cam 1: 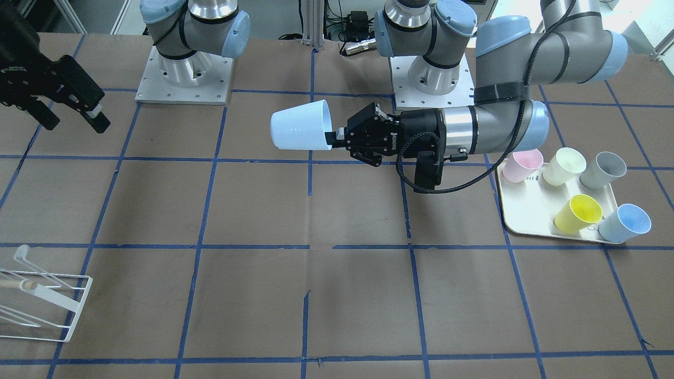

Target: Transfer IKEA cup to right arm and place on rack

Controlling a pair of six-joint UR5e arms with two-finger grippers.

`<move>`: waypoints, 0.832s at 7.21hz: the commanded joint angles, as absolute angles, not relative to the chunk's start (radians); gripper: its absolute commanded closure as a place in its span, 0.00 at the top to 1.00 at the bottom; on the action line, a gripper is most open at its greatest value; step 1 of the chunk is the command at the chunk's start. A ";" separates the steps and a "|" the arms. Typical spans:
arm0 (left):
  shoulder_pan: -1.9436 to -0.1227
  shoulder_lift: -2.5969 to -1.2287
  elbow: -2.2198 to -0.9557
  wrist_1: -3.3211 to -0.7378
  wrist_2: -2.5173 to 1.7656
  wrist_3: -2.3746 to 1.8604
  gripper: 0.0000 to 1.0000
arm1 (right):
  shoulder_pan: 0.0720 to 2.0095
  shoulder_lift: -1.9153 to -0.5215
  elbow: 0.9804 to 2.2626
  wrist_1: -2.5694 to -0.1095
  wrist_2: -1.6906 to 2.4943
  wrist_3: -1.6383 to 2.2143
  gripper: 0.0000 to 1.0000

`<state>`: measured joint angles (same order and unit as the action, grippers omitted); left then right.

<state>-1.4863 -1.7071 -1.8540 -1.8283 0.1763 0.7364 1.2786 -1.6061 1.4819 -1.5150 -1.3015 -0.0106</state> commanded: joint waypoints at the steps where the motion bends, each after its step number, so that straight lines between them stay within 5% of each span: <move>1: -1.561 -1.739 -1.888 -1.804 -0.019 0.738 0.00 | 1.166 -1.612 1.482 -1.433 -1.179 -0.046 1.00; 6: -1.664 -1.772 -1.982 -1.632 -0.193 0.736 0.00 | 0.899 -1.611 1.493 -1.096 -0.797 -0.285 1.00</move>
<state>-1.6480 -1.7640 -1.9809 -1.6392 -0.1725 0.7364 0.9382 -1.6107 1.4891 -1.1818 -0.8715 -0.2355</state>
